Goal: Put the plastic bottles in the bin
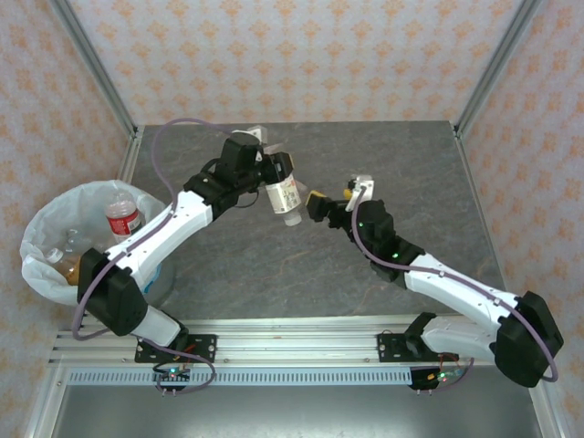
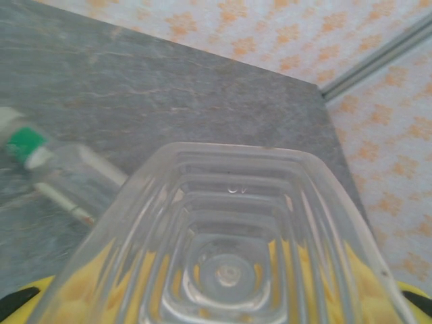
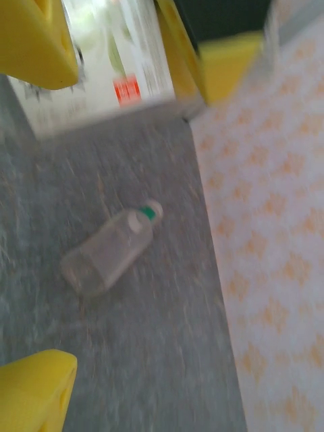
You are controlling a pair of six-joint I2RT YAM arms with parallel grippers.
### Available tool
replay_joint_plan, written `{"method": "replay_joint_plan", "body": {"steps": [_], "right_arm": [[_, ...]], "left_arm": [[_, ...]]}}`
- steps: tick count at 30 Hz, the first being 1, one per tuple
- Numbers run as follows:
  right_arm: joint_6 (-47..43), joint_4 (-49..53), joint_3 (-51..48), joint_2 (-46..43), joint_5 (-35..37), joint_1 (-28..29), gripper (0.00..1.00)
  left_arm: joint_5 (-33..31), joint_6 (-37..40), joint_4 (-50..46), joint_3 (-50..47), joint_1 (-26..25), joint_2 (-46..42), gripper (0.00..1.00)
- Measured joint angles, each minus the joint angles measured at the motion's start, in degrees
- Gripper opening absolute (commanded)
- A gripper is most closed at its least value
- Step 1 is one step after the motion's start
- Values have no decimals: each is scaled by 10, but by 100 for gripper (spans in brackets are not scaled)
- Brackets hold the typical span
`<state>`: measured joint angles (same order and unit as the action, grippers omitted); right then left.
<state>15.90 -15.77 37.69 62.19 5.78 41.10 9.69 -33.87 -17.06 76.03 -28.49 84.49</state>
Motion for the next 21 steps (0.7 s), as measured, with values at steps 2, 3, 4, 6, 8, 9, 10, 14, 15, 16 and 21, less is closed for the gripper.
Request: {"method": "replay_joint_plan", "body": {"steps": [2, 3, 4, 6, 8, 9, 10, 14, 15, 16, 21], "right_arm": [[10, 17, -10, -4, 26, -16, 99], [15, 26, -16, -3, 36, -22, 99], [19, 36, -20, -1, 45, -27, 99], [26, 49, -21, 9, 58, -35, 99], [31, 50, -21, 22, 68, -40, 99], [34, 50, -21, 30, 73, -42, 99], [37, 49, -21, 40, 77, -42, 99], [38, 42, -11, 82, 82, -42, 99], [38, 39, -5, 92, 82, -42, 99], [38, 37, -1, 98, 82, -42, 99], [38, 13, 9, 107, 82, -42, 99]], "left_arm": [[-24, 8, -27, 0, 9, -26, 49], [-38, 13, -42, 0, 15, -43, 48], [-50, 19, -54, 0, 21, -61, 48], [-73, 28, -77, 0, 31, -95, 48], [-96, 39, -103, 2, 42, -127, 49], [-110, 45, -122, 6, 47, -140, 48], [-124, 51, -140, 13, 52, -151, 48], [-179, 76, -203, 38, 69, -184, 49], [-193, 85, -219, 44, 73, -194, 49], [-208, 91, -235, 50, 77, -204, 49], [-305, 120, -308, 97, 93, -247, 49]]}}
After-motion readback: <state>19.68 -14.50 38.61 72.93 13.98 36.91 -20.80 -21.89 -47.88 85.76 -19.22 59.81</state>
